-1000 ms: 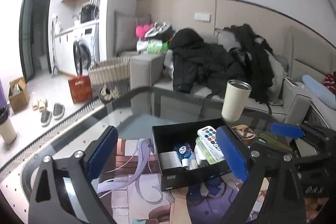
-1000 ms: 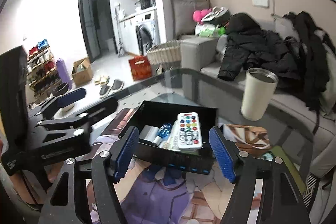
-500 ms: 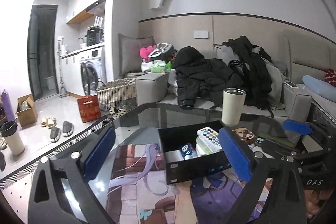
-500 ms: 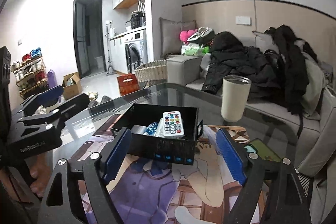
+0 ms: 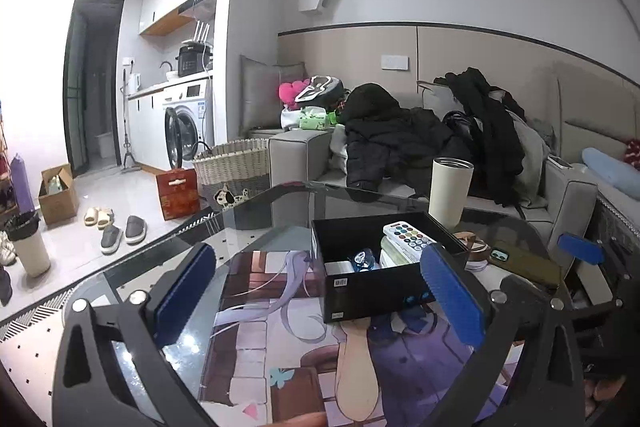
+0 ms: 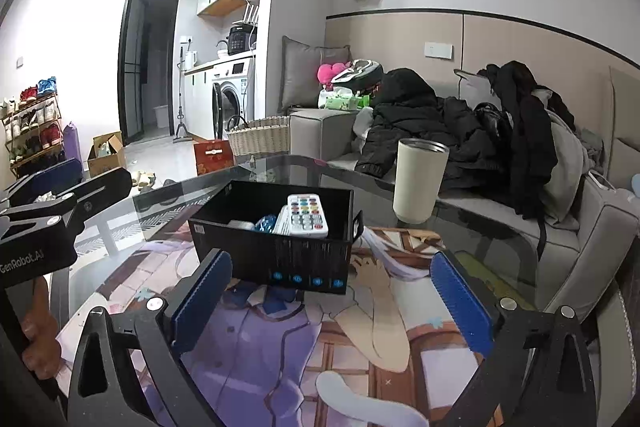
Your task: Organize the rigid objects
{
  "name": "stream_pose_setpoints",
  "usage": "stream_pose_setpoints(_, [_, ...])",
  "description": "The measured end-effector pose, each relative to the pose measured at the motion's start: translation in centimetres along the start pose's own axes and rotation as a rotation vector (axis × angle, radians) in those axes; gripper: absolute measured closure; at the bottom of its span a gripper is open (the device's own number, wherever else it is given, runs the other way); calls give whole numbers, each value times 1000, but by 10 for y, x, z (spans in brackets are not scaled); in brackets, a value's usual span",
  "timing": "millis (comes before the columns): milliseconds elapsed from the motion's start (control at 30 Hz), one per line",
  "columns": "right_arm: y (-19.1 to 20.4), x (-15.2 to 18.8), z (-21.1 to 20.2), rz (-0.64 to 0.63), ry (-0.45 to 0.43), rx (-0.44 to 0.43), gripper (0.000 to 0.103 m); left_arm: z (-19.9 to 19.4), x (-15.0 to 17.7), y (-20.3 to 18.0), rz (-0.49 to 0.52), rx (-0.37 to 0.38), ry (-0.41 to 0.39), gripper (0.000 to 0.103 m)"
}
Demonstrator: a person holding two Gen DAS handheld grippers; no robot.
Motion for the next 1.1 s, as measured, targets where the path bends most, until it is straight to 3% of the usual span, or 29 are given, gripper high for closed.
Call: stream_pose_setpoints(1100, [15,10,0,-68,11,-13,1,-4,-3,-9,-5,30,17,0])
Point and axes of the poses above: each gripper's, at about its wrist camera, not at the fingertips, and z roughly the way its jaws point, y to its left, x to its underside, the point moved 7 cm from there along z, roughly the way its jaws point
